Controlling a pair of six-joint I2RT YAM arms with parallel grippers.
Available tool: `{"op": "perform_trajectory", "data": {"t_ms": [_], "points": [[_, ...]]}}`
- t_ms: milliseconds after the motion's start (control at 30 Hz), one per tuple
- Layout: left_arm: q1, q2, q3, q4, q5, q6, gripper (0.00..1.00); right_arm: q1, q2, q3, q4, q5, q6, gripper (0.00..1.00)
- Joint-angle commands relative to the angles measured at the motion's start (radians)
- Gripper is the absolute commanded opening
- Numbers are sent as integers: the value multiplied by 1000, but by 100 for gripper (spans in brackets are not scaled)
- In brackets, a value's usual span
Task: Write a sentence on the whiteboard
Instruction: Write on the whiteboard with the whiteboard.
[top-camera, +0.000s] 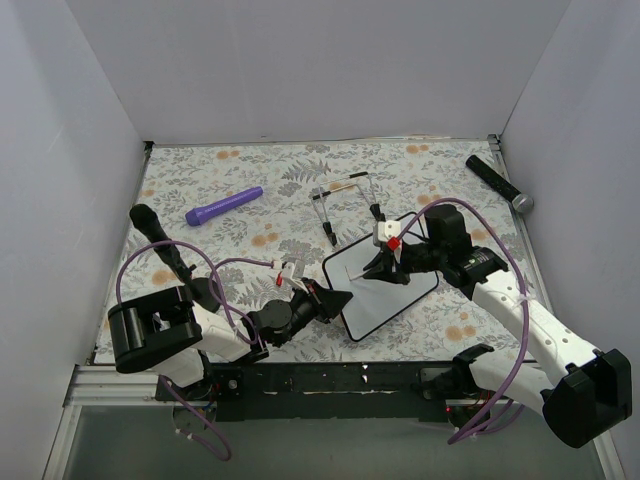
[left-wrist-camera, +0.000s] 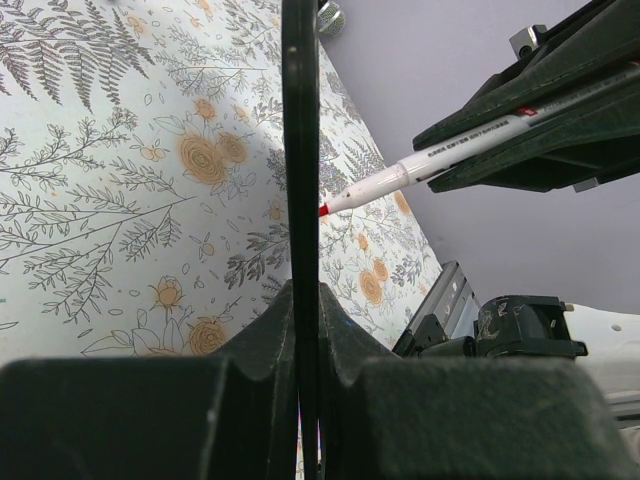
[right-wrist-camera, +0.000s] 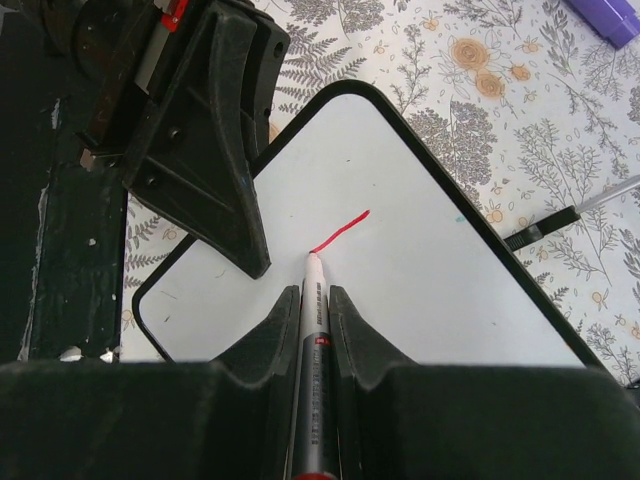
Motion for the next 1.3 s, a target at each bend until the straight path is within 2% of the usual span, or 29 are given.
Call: {"op": "perform_trajectory", "data": {"t_ms": [0, 233, 867, 1267], "points": [[-6, -9, 0, 126, -7, 14, 0, 5, 3, 30, -8, -19, -9, 1], [-6, 0, -8, 137, -6, 10, 0, 5, 26, 84, 28, -22, 36, 1], [-6, 11, -5, 151, 4, 10, 0, 5, 60, 96, 127, 30, 129, 1], [-6, 6, -11, 151, -1, 10, 0, -1, 55, 79, 172, 162, 186, 1]]}}
